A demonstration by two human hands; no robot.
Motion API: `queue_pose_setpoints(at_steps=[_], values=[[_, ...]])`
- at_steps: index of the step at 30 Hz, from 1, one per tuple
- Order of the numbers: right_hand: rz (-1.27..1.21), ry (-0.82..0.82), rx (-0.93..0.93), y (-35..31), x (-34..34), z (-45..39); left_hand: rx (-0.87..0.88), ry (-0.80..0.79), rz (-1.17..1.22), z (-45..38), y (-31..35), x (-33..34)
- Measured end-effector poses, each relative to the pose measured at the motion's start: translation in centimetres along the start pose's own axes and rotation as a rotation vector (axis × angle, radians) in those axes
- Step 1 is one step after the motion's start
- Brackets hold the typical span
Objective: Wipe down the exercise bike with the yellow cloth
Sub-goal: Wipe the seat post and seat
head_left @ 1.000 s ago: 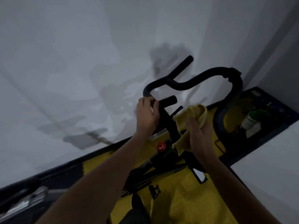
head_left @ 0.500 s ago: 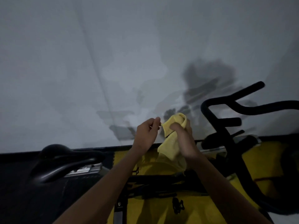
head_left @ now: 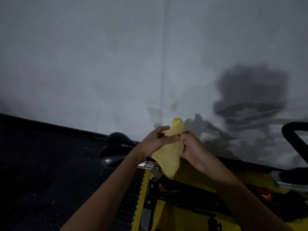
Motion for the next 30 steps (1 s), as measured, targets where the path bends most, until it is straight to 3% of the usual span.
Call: queue_pose_setpoints(at_steps=[11,17,23,30], values=[[0.285,-0.122,-0.072,-0.1,5.1,-3.1,0.032,0.214,-0.085,2.7,-0.6,-6.9],[0.629,-0.169,-0.221,-1.1,6.7,-5.3,0.117,0.497,-0.148,4.8,-1.6,-9.2],[0.870,-0.188,-0.322,-0.5,7.6,-6.3,0.074,0.688,-0.251,6.5,-2.6,-11.3],[0.896,-0.263,-0.301,0.6,9.5,-7.5,0.010,0.890,-0.387,7.8,-3.6,-13.3]])
Point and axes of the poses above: each hand's wrist, its own z-axis away from the middle knuckle, its own x-axis out of the palm, y = z × x, the point moved 5 cm from there along -z, towards the middle knuckle, and after that the axes turned 3 degrees about -y, right-handed, at the moved point
